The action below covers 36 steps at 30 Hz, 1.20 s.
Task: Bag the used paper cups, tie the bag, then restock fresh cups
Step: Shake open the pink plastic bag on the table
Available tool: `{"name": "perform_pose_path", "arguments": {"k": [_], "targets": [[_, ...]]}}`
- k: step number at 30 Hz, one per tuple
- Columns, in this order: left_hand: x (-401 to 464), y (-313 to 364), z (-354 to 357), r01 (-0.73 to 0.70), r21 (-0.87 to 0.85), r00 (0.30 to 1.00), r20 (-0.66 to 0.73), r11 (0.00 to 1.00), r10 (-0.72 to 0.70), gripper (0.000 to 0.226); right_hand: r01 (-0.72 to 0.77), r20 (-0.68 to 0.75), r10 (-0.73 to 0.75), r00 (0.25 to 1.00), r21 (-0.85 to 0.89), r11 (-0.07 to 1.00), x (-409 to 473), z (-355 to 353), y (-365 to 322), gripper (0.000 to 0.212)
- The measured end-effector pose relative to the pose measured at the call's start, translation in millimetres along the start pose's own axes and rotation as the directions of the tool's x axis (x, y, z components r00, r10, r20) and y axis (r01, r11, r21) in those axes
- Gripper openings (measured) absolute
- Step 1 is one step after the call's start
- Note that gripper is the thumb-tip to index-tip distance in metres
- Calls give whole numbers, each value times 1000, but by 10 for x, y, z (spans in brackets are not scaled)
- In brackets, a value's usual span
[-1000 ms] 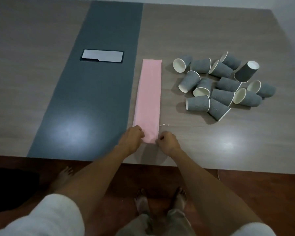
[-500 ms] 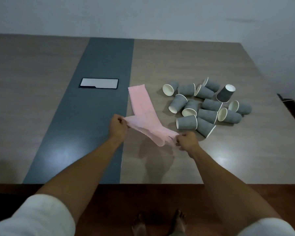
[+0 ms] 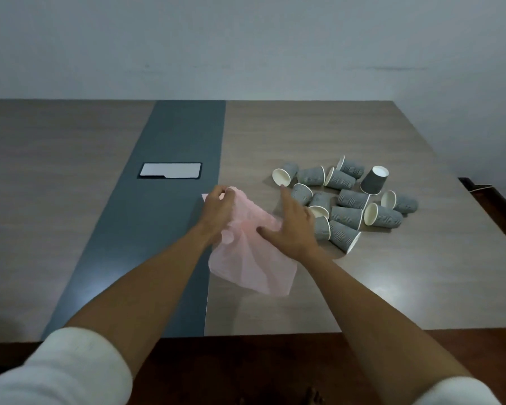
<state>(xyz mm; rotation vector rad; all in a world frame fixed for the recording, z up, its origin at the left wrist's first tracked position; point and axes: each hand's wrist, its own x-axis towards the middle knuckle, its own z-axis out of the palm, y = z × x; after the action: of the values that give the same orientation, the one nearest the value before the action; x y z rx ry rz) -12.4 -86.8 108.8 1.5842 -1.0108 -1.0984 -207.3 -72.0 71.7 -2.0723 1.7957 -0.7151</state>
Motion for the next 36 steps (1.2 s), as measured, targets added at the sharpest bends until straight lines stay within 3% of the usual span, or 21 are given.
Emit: {"name": "perform_pose_path", "arguments": {"k": [2,4,5,6,8,9,10,11,12,13,14,15,16,20,22,25,27,30,32,34,36], "targets": [[-15,49,-33,-23,-36,999,29,999,24,18,-97,151,114,982,-112,989,18,140,11,82],[-8,85,-182,-131,35,988,83,991,127,20,-259,92,265,960,-70,963,34,125,112,41],[12,83,-303,-206,182,971,158,962,178,19,-336,29,336,942,4,942,43,83,170,28],[46,57,-425,-276,395,950,251,876,186,21,-405,-28,409,912,81,911,56,11,228,22],[116,-41,-623,-386,770,913,399,508,90,28,-506,-83,531,844,208,837,123,-125,317,24],[141,-108,-668,-383,843,917,396,378,47,21,-537,-84,574,815,266,801,156,-183,334,29],[125,-149,-676,-331,875,940,337,353,45,16,-553,-85,609,789,334,763,181,-217,360,33],[83,-182,-659,-216,884,975,217,415,47,19,-564,-85,642,762,400,722,190,-244,369,35],[60,-207,-648,-58,804,998,69,591,4,22,-566,-92,666,740,448,692,183,-265,391,34],[38,-191,-622,134,571,990,-37,810,-138,23,-564,-91,672,735,469,680,164,-280,420,31],[44,-182,-599,316,230,948,-27,921,-318,22,-556,-75,658,749,467,687,130,-289,453,25],[21,-142,-594,454,-54,891,39,889,-452,22,-543,-27,628,778,472,694,99,-296,500,16],[11,-113,-616,536,-193,844,102,822,-527,24,-554,39,620,783,495,669,81,-302,552,11],[-107,14,-730,640,-169,756,316,750,-574,21,-712,296,712,637,580,396,47,-429,791,18],[-143,3,-767,640,-209,751,373,739,-545,14,-747,480,651,588,630,209,0,-523,872,21],[-117,-89,-799,560,-466,825,388,685,-411,15,-751,680,434,591,660,-10,-134,-691,924,19],[-144,-155,-798,485,-579,871,384,655,-306,26,-696,694,318,646,706,-129,-213,-750,925,40],[-228,-220,-790,478,-587,867,436,654,-243,34,-532,603,259,755,793,-296,-250,-789,891,23],[-224,-256,-847,500,-574,853,457,649,-253,28,-436,564,259,784,797,-417,-264,-811,938,27],[-186,-264,-975,533,-461,819,493,709,-295,16,-400,547,260,796,797,-452,-276,-803,1034,37],[-142,-247,-1040,552,-282,763,551,785,-338,44,-428,561,286,777,804,-414,-277,-755,1084,53]]}}
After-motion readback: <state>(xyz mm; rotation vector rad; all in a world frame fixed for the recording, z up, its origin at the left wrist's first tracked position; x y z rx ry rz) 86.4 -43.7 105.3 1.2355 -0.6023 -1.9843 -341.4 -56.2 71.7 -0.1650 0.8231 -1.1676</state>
